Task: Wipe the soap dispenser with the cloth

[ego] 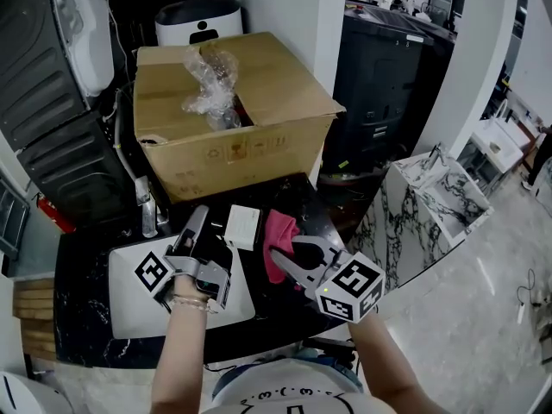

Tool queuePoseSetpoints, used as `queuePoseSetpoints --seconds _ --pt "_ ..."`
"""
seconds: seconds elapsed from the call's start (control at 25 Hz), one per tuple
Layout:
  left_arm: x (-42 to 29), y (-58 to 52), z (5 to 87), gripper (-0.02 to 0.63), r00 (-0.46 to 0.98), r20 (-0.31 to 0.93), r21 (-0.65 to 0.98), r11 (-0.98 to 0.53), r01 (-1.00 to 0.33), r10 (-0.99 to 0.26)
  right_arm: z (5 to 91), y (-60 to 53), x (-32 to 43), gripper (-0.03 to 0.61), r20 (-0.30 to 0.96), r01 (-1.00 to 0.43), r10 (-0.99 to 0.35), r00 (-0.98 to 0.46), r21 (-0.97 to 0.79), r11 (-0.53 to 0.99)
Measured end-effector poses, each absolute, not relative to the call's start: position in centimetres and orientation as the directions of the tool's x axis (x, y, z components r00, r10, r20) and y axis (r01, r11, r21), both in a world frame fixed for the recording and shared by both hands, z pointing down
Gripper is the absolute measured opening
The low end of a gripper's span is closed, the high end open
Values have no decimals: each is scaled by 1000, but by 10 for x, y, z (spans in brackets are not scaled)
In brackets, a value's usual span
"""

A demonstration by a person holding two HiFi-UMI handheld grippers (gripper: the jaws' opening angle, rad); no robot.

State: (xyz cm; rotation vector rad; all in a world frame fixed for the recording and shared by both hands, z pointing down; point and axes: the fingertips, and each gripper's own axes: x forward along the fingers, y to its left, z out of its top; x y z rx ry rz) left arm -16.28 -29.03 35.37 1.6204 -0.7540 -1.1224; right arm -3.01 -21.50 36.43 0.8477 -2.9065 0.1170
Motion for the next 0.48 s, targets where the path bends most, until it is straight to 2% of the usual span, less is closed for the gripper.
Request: queuePoseSetpoints --seconds 0.08,0.16,0.28,0.48 --pt "-160 -287 349 101 384 -339 939 -335 80 -859 373 -234 -15 54 163 -635 -623 -765 -32 772" --pt "-158 -284 347 101 390 -359 932 -345 107 -848 370 -245 -8 54 140 -673 -662 -736 -51 738" --pt "-150 -283 345 101 409 -372 928 -347 137 -834 356 -242 -18 54 86 -614 -609 -788 -47 788" --pt "-147 -286 352 101 406 -345 938 -320 131 -846 362 -237 -32 55 180 -543 -555 -812 116 832"
